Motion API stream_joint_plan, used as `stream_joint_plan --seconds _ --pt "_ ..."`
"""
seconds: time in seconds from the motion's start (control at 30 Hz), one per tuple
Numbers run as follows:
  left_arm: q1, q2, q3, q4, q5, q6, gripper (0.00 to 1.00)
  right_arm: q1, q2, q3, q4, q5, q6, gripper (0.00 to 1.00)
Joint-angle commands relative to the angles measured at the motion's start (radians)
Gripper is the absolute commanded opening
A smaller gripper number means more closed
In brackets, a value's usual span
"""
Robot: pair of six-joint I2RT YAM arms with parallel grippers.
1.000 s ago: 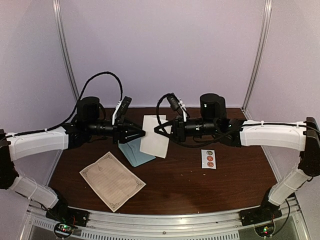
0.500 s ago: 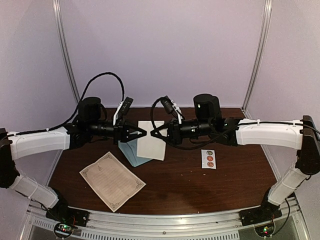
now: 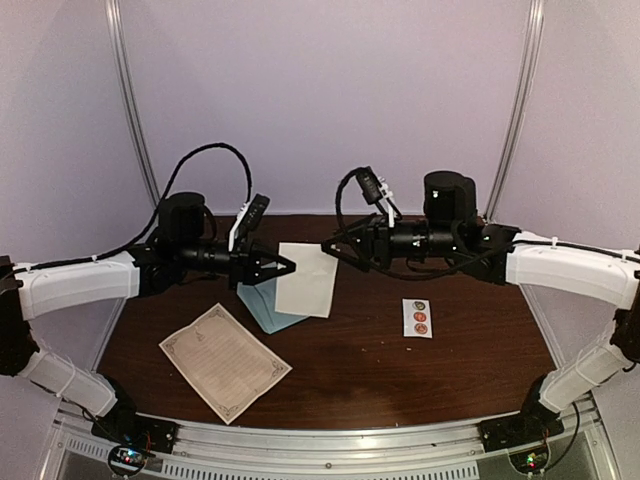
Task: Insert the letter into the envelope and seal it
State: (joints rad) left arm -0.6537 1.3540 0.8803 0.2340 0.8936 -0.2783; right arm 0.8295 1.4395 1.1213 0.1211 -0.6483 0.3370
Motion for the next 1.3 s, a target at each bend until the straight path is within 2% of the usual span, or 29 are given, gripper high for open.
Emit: stream_joint_plan --seconds 0.0,0.1,0.3,0.43,0.63,0.73,0.87,0.93,1.2,1.27 --pt "-0.046 0.001 0.065 -0.087 0.0 0.109 0.0 -0.041 -0.071 0.002 -0.091 0.037 -0.056 0.82" --pt "-0.082 0.024 0.095 -0.156 0.007 0.158 0.0 -0.047 -0.062 0.066 -0.232 0.004 -0.125 0.89" --pt "-0.14 0.076 0.128 -0.215 0.054 0.2 0.0 -0.002 0.001 0.204 -0.473 -0.065 -0.248 0.91" --pt "-0.161 0.104 0.151 -0.272 0.064 0.228 0.0 0.033 0.034 0.221 -0.51 -0.188 -0.267 0.91" --pt "-0.168 0.114 0.154 -0.275 0.084 0.231 0.0 0.055 0.086 0.231 -0.595 -0.197 -0.302 0.83" --pt "-0.169 0.121 0.16 -0.285 0.085 0.234 0.0 0.066 0.106 0.24 -0.63 -0.202 -0.32 0.69" --pt "-0.169 0.123 0.163 -0.294 0.078 0.238 0.0 0.07 0.107 0.242 -0.635 -0.159 -0.322 0.37" --pt "-0.169 0.125 0.163 -0.294 0.077 0.238 0.0 0.07 0.101 0.242 -0.627 -0.153 -0.321 0.27" --pt "-0.169 0.124 0.166 -0.299 0.069 0.238 0.0 0.071 0.094 0.249 -0.652 -0.134 -0.324 0.01" --pt "-0.169 0.123 0.166 -0.298 0.065 0.238 0.0 0.071 0.091 0.25 -0.663 -0.13 -0.324 0.0"
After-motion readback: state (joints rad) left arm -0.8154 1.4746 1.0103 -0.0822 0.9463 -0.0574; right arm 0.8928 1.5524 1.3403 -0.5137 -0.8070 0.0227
